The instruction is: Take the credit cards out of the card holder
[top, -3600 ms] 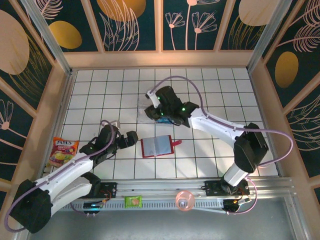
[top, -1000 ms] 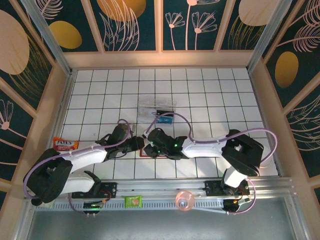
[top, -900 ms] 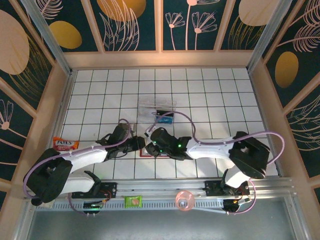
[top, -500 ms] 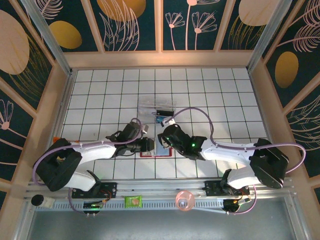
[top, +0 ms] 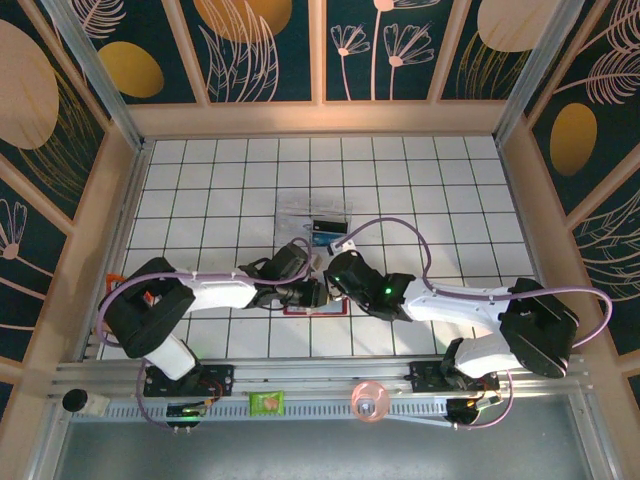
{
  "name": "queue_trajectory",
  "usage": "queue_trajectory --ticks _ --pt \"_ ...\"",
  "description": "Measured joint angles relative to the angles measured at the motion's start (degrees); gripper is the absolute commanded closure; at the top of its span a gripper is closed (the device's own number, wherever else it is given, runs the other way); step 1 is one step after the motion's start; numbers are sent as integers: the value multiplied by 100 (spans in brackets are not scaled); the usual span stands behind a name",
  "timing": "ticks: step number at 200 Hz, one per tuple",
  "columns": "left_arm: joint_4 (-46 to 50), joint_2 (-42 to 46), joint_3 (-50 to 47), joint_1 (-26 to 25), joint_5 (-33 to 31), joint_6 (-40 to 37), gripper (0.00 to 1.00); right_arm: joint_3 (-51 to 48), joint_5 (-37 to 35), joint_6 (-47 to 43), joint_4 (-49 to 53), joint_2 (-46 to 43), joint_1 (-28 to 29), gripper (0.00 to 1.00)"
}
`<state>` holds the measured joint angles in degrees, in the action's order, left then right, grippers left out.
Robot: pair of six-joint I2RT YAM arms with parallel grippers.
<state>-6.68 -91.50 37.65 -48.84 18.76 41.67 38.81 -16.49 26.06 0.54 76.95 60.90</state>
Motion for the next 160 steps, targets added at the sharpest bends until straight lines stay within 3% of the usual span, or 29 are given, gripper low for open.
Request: queue_trajectory --ticks 63,105,160 --pt "238 1631 -579 151 -1075 170 72 2 1384 -15 -212 380 -243 98" --pt "256 1757 -1121 498 -1196 269 73 -83 2103 116 -260 719 -275 99" --pt "262 1757 -1228 584 -1187 275 74 -452 2240 481 -205 852 -275 100"
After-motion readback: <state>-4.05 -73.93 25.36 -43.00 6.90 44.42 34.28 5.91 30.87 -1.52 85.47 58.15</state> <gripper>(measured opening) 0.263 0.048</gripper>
